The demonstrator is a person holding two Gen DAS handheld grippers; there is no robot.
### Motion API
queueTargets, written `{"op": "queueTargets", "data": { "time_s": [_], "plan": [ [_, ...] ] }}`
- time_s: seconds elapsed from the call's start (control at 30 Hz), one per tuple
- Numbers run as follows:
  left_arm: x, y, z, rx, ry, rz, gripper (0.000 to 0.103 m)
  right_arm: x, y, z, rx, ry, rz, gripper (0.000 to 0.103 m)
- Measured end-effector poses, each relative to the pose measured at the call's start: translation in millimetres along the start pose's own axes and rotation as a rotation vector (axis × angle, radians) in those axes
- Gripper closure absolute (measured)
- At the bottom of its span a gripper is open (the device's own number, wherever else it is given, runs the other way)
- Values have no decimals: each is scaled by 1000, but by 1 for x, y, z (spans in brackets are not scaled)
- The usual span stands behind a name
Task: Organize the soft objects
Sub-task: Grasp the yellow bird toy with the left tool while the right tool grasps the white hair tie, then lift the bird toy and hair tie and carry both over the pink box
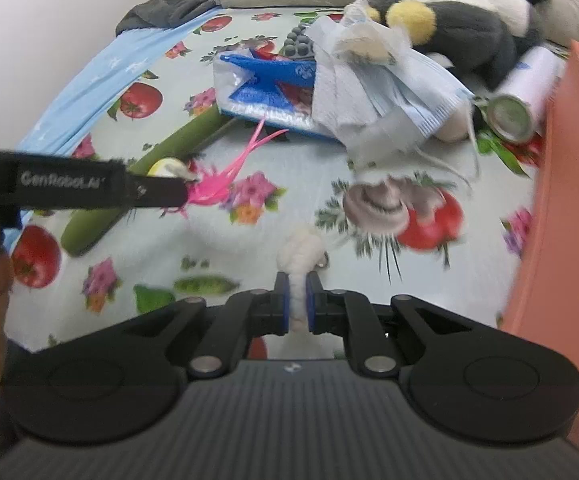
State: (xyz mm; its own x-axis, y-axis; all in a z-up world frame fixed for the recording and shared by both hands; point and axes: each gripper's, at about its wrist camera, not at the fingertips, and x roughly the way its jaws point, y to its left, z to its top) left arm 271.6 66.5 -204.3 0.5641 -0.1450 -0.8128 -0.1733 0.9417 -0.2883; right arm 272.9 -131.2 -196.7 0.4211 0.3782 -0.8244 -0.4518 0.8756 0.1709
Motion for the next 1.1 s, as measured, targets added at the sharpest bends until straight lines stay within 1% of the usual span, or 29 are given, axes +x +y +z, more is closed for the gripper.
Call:
{"op": "queueTargets", "data": {
  "time_s": [0.1, 0.27, 0.4, 0.43, 0.47, 0.5, 0.53, 0.57, 0.67, 0.73, 0.87, 0.97, 1.03, 1.07, 1.1],
  "plan": [
    [-14, -1, -23, 5, 9, 0, 64, -16, 4, -17, 22, -5, -12, 92],
    [-20, -5, -53, 34, 26, 13, 64, -30, 5, -44, 69, -2, -38, 90],
    [-18, -4, -61, 45, 39, 20, 64, -33, 5, -58, 75, 4, -55, 88],
    [-19, -3, -62, 47, 37, 23, 64, -33, 4, -59, 76, 9, -53, 86],
    [-19, -2, -62, 46, 36, 24, 64, -34, 3, -61, 78, 17, -49, 80],
    [-18, -2, -61, 44, 36, 25, 64, -35, 2, -62, 79, 22, -45, 64],
    [-18, -1, -61, 43, 38, 25, 64, -36, 2, -62, 79, 24, -45, 50],
    [-17, 0, -61, 44, 41, 28, 64, -36, 1, -63, 77, 27, -44, 47],
    [-12, 1, -59, 49, 55, 32, 64, -39, 1, -64, 70, 21, -46, 48],
    [-9, 1, -58, 56, 62, 31, 64, -36, 5, -63, 42, 22, -44, 48],
    [-3, 2, -55, 55, 70, 42, 64, -23, 12, -58, -14, 30, -53, 48],
    [1, 5, -53, 47, 74, 45, 64, -10, 18, -54, -61, 37, -76, 48],
    [4, 5, -52, 47, 78, 46, 64, -4, 21, -51, -90, 33, -83, 50],
    [5, 5, -52, 47, 80, 47, 64, -1, 22, -51, -102, 31, -82, 53],
    [6, 5, -52, 47, 81, 47, 64, 2, 23, -51, -108, 34, -80, 65]
  ]
}}
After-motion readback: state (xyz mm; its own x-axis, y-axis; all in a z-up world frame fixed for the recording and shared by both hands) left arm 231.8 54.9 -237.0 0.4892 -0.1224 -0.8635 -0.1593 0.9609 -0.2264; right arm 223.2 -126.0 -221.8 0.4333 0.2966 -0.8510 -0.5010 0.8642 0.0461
